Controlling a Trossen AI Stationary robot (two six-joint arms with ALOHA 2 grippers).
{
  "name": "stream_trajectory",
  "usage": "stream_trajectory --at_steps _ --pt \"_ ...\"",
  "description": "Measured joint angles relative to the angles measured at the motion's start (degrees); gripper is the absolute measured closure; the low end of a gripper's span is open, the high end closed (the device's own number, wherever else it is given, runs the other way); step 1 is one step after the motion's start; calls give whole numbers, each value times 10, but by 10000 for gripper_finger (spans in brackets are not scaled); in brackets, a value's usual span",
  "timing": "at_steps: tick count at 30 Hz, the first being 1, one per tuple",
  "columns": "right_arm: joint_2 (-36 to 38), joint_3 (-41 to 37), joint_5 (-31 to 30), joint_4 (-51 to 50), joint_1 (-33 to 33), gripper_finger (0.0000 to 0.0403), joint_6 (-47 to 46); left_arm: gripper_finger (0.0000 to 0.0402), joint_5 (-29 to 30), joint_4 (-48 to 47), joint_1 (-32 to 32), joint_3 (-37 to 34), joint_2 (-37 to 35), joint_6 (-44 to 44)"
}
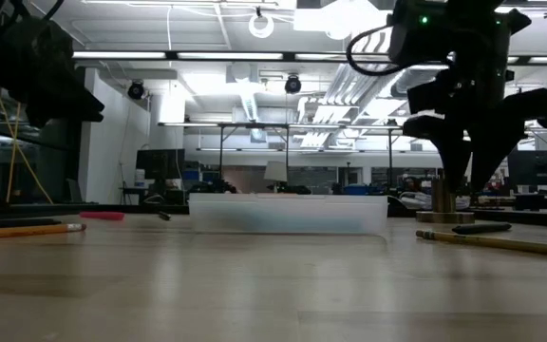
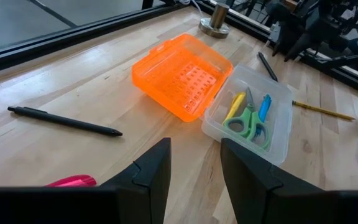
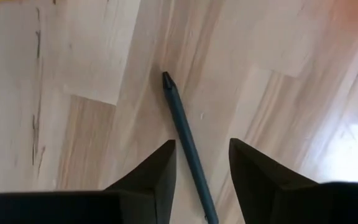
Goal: Pick & place school supplies into a supply box
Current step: Put the middle black pen into the orange supply box
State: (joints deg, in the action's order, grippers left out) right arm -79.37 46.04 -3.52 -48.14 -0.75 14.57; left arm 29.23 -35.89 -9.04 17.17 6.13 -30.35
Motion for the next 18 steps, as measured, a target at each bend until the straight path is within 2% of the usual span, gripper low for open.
stream_trajectory --at_steps 4,8,18 --pt "-26 0 22 0 0 276 -7 231 0 -3 0 0 0 0" --pt "-45 0 8 -2 0 277 -9 231 0 -3 0 0 0 0" --pt "-51 0 20 -3 0 277 -17 231 -2 -6 0 0 0 0"
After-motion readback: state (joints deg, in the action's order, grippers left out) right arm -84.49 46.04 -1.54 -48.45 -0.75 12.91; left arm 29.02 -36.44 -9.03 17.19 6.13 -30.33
